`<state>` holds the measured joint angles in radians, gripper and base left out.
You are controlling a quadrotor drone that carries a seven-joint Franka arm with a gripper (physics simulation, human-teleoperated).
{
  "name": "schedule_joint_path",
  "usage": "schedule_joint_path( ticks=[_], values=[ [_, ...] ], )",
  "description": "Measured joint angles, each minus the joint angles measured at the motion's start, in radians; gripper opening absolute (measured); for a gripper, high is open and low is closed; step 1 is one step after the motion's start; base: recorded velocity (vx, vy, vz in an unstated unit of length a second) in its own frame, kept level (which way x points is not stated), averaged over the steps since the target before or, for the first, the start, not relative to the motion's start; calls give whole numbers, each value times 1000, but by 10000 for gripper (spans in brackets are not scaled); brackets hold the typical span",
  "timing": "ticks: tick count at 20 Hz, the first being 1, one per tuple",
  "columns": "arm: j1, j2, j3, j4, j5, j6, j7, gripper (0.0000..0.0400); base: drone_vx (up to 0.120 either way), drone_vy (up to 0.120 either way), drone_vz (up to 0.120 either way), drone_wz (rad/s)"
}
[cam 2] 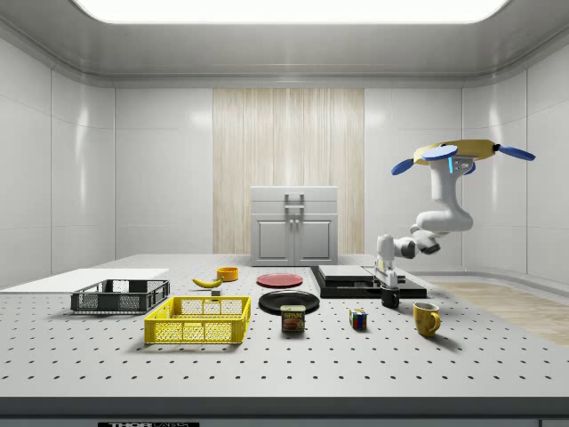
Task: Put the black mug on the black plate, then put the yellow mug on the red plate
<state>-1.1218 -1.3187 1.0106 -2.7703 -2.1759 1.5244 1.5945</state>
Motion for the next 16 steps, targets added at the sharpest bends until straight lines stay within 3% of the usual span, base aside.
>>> schedule_joint_path(
  ticks=[9, 16],
  values=[
    [-4, -6, 4, 0, 5, 4, 3, 103, 0, 0, 0, 0],
    [1, -8, 69, -32, 68, -30, 13, 100, 0, 0, 6, 0]
  ],
)
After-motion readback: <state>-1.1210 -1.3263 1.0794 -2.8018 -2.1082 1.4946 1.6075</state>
